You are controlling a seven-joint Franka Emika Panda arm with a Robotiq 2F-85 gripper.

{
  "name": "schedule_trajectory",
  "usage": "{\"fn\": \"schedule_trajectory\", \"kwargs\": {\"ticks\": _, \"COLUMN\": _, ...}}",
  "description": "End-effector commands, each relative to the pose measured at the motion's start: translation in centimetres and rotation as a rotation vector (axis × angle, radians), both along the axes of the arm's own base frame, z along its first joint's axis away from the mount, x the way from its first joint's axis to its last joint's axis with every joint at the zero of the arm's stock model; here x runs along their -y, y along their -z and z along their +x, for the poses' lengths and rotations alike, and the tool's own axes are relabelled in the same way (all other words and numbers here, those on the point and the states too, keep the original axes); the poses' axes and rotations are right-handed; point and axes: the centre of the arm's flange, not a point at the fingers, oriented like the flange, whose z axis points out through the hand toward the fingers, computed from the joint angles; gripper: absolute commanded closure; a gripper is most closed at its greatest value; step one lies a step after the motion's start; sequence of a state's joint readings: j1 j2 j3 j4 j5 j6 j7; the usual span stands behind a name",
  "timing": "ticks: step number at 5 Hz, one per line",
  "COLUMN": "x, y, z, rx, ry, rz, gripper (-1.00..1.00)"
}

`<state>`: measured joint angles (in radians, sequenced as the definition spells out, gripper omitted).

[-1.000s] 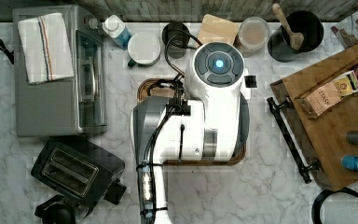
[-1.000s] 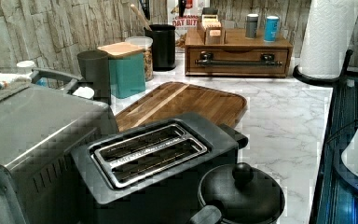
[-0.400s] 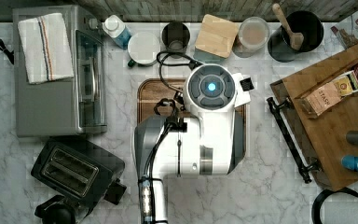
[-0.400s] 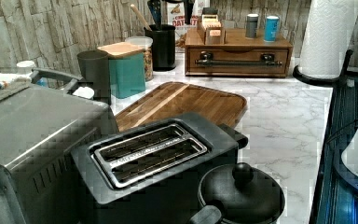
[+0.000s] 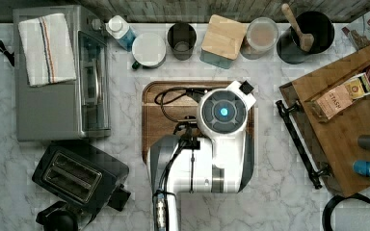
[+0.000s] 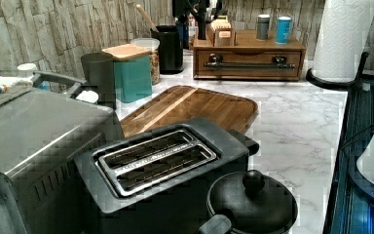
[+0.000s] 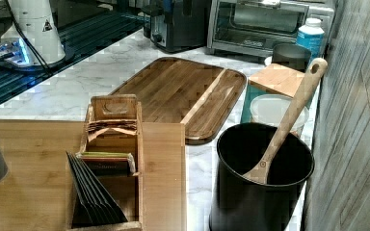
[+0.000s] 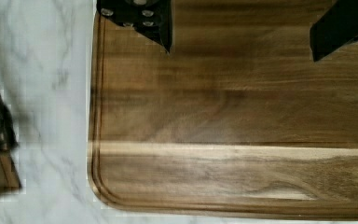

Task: Open the drawer.

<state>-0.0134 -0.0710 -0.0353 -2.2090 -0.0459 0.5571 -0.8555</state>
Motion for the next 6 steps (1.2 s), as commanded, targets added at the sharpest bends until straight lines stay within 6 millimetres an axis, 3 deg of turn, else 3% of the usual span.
{"fn": "schedule_trajectory", "kwargs": {"ticks": 1, "x": 10.5, "y": 2.2, "z": -5.1, "rx": 0.100, "ry": -0.147, "rz": -0.062, "gripper": -1.00}}
{"fn": "schedule_trajectory", "kwargs": {"ticks": 4, "x": 18.1, "y": 4.9, "z": -7.3, "rx": 0.159, "ry": -0.285, "rz": -0.105, "gripper": -1.00}}
{"fn": "schedule_trajectory", "kwargs": {"ticks": 6, "x": 21.5, "y": 6.6, "z": -7.7, "rx": 0.174, "ry": -0.370, "rz": -0.137, "gripper": -1.00}}
